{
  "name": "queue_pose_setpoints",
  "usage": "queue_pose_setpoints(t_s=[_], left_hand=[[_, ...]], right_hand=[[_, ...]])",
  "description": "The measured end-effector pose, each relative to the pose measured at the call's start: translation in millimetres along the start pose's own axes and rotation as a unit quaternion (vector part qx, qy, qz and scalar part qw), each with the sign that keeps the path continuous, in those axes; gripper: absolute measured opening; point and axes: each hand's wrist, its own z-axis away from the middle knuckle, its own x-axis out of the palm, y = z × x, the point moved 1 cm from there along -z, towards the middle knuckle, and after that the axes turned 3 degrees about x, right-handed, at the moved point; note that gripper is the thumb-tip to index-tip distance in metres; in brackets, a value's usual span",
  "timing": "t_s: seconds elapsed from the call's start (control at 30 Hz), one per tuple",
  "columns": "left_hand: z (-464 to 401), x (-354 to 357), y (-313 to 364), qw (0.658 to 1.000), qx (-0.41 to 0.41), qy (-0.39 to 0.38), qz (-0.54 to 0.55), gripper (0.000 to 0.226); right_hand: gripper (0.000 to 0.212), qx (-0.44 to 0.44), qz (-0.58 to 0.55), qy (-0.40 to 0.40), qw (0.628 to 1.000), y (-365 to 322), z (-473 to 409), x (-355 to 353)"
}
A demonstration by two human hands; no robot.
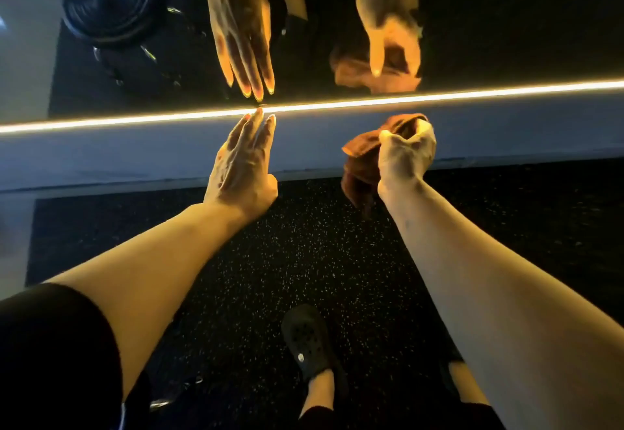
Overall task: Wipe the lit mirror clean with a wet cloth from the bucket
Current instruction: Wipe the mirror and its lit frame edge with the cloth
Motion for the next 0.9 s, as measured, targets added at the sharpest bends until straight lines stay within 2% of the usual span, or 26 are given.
queue_pose_setpoints(t_s=[0.07,0.2,0.33,0.47,0.5,0.6,0.67,0.73,0.77,0.8,0.9], left_hand=[[0.3,-3.6,-9.1,1.0,-0.004,-0.005,0.001,0.085],[1.6,-8.3,-18.7,1.0,-0.009,-0.019,0.005,0.086],[5.1,-8.5,-21.2,1.0,-0.019,-0.016,0.011,0.086],[5.9,-12.2,-26.2,0.999,-0.036,-0.014,0.026,0.085],[7.0,-13.8,-28.0,0.999,-0.038,-0.01,0.027,0.085],[13.8,-17.6,-36.7,0.999,-0.044,-0.006,0.017,0.084],[19.4,-20.1,-43.1,0.999,-0.047,-0.016,0.007,0.083],[26.9,-23.7,-51.6,0.998,-0.055,-0.024,0.004,0.083],[31.3,-25.6,-56.0,0.998,-0.058,-0.026,0.002,0.083],[36.0,-27.1,-60.9,0.998,-0.06,-0.027,-0.002,0.083],[50.6,-32.5,-80.0,0.997,-0.072,-0.026,-0.012,0.083]], right_hand=[[0.018,0.008,-0.015,0.013,1.0,-4.4,4.1,6.4],[0.023,0.042,-0.039,-0.091,0.994,-4.7,21.6,25.8],[0.026,0.037,-0.064,-0.033,0.997,-6.5,23.5,25.9],[0.029,0.022,0.027,-0.147,0.988,1.1,34.5,42.2],[0.03,-0.004,0.044,-0.128,0.991,0.4,38.2,43.4],[0.035,-0.082,0.024,0.018,0.996,-2.4,44.4,47.3],[0.038,-0.098,0.056,-0.001,0.994,-3.1,52.6,59.6],[0.039,-0.094,0.116,-0.111,0.982,4.0,66.0,79.1],[0.04,-0.096,0.131,-0.15,0.975,5.5,73.0,85.5],[0.039,-0.098,0.127,-0.155,0.975,5.7,77.6,89.0],[0.036,-0.114,0.081,-0.024,0.99,-1.7,83.0,90.7]])
